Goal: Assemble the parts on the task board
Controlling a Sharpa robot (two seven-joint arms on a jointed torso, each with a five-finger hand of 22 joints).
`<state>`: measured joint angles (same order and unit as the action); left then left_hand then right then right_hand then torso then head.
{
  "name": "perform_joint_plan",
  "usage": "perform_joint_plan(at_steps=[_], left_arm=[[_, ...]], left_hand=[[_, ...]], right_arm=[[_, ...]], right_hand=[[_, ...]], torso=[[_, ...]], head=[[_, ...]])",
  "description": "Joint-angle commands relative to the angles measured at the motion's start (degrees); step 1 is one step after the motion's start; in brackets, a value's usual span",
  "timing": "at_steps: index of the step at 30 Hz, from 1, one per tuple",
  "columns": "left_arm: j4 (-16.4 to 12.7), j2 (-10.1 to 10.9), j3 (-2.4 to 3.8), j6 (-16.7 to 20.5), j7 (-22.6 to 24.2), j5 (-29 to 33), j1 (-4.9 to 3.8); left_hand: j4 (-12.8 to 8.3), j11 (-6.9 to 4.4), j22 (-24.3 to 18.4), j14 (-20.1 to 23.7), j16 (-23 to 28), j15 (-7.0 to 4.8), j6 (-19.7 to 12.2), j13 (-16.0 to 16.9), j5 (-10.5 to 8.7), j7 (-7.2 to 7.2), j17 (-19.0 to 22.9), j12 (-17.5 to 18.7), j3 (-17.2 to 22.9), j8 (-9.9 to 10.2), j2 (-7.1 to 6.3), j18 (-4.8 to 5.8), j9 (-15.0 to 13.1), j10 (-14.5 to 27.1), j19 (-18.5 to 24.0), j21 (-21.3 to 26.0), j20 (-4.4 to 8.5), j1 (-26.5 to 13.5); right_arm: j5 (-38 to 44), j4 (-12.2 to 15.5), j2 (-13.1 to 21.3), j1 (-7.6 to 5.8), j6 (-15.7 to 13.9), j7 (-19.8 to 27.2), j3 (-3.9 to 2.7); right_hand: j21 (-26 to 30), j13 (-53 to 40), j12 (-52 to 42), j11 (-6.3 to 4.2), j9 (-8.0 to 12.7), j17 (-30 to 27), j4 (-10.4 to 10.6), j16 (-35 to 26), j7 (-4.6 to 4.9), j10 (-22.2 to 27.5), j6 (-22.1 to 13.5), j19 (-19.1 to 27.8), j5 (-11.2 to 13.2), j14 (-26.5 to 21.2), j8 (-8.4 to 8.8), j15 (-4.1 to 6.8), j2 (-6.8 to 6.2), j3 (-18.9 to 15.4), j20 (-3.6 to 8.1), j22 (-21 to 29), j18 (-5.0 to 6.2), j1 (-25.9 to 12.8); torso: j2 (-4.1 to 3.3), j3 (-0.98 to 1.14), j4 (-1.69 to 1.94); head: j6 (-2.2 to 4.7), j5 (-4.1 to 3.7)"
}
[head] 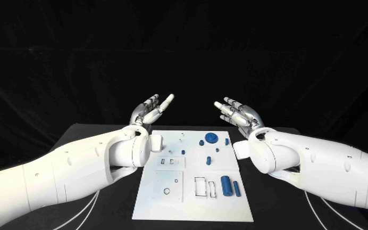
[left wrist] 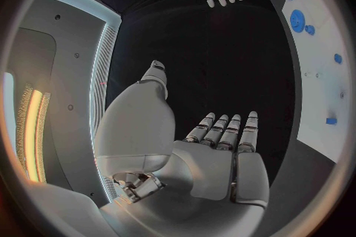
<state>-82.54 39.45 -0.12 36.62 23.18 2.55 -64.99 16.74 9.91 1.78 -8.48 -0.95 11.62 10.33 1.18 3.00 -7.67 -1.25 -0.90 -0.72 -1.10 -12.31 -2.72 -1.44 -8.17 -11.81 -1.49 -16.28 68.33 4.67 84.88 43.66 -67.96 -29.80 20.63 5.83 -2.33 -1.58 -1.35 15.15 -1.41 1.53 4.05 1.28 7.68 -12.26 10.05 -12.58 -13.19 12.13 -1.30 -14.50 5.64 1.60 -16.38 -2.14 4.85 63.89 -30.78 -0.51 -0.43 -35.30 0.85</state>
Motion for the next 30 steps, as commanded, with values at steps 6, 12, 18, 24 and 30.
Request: perform_joint_plan(at_steps=[6, 12, 18, 24, 30], left_arm=[[0.0, -0.1, 0.05, -2.9, -1.3, 0.7, -0.08], [-2.1, 3.0, 0.05, -3.6, 2.5, 1.6, -0.12], [-3.1, 4.3, 0.14, -4.1, 4.1, 1.7, -0.12], [-5.1, 6.4, 0.25, -5.7, 4.0, 1.3, -0.15], [-8.1, 9.0, 0.41, -7.7, 3.4, 0.2, -0.26]], left_hand=[[0.4, 1.91, 0.1, -2.3, -0.7, 0.31, 3.4, 0.5, 0.17, -6.00, -0.4, -0.9, 2.0, -1.0, 1.33, -0.95, -0.5, -3.1, 0.0, -0.5, -0.58, 2.5], [0.3, 2.59, 0.6, -8.2, -1.7, 0.86, 10.2, 1.0, 0.03, -6.41, -1.0, -1.8, 4.2, -2.3, 3.65, -1.35, -1.2, -9.5, -2.9, -1.4, -0.56, 5.1], [-0.1, 0.71, 1.3, -17.4, -3.4, 2.12, 22.5, 1.6, -0.05, -4.27, -1.8, -2.9, 5.5, -4.9, 5.84, -1.52, -2.4, -18.4, -7.8, -3.0, -0.60, 8.8], [-1.0, 1.92, 3.2, -33.7, -6.6, 0.16, 32.0, 2.3, -0.09, -4.60, -2.9, -4.4, 5.4, -6.2, 7.10, -2.48, -2.8, -30.8, -20.9, -7.3, -0.50, 11.3], [-2.7, 1.69, 3.9, -41.2, -8.1, -1.40, 39.5, 2.8, -0.13, -5.84, -3.1, -6.4, 4.9, -7.2, 7.89, -4.67, -3.1, -42.5, -28.3, -10.1, -0.32, 13.1]], right_arm=[[5.7, -1.1, -0.3, -1.49, 12.3, -6.3, 1.04], [25.5, -3.1, 1.1, -1.89, 6.0, -1.3, 0.84], [30.9, -3.3, 1.7, -2.23, 5.3, -2.2, 0.78], [37.5, -3.5, 2.1, -2.95, 6.1, -3.7, 0.70], [47.5, -4.0, 2.2, -3.77, 7.9, -7.6, 0.54]], right_hand=[[-4.7, -1.8, -4.0, -0.57, -1.8, 1.7, -6.1, 4.0, 8.88, -22.8, 17.5, -10.6, -0.3, 23.0, -3.42, 1.06, -0.08, 1.0, -0.33, -2.1, 2.14, 11.3], [-7.5, -2.1, -5.5, -2.41, -2.2, 2.2, -9.5, 5.2, 7.47, -37.5, 30.4, -18.3, -0.6, 37.5, -4.67, 3.12, -0.71, 2.2, -0.31, -3.0, 4.16, 13.7], [-10.5, -2.0, -4.9, -3.24, -2.2, 2.1, -11.2, 4.7, 6.91, -41.0, 35.8, -25.9, -0.9, 41.6, -4.10, 4.20, -1.01, 3.2, -0.26, -4.0, 5.32, 13.9], [-13.0, -2.1, -4.3, -4.45, -2.4, 2.3, -12.7, 5.0, 5.96, -44.8, 41.5, -31.2, -0.9, 47.1, -3.63, 5.72, -1.44, 4.9, 0.65, -4.5, 5.86, 13.5], [-16.3, -2.2, -3.9, -6.02, -2.4, 2.8, -14.3, 5.8, 4.72, -49.4, 44.7, -37.9, -0.6, 53.7, -3.59, 7.96, -2.66, 6.8, 3.14, -5.4, 5.83, 12.8]], torso=[[0.00, 0.00, -0.01], [-1.05, 0.06, 0.22], [-1.55, 0.07, 0.35], [-2.44, 0.14, 0.59], [-3.76, -0.01, 1.07]], head=[[0.01, -0.01], [-0.11, -1.28], [-0.15, -1.66], [-0.22, -2.07], [-0.39, -2.72]])
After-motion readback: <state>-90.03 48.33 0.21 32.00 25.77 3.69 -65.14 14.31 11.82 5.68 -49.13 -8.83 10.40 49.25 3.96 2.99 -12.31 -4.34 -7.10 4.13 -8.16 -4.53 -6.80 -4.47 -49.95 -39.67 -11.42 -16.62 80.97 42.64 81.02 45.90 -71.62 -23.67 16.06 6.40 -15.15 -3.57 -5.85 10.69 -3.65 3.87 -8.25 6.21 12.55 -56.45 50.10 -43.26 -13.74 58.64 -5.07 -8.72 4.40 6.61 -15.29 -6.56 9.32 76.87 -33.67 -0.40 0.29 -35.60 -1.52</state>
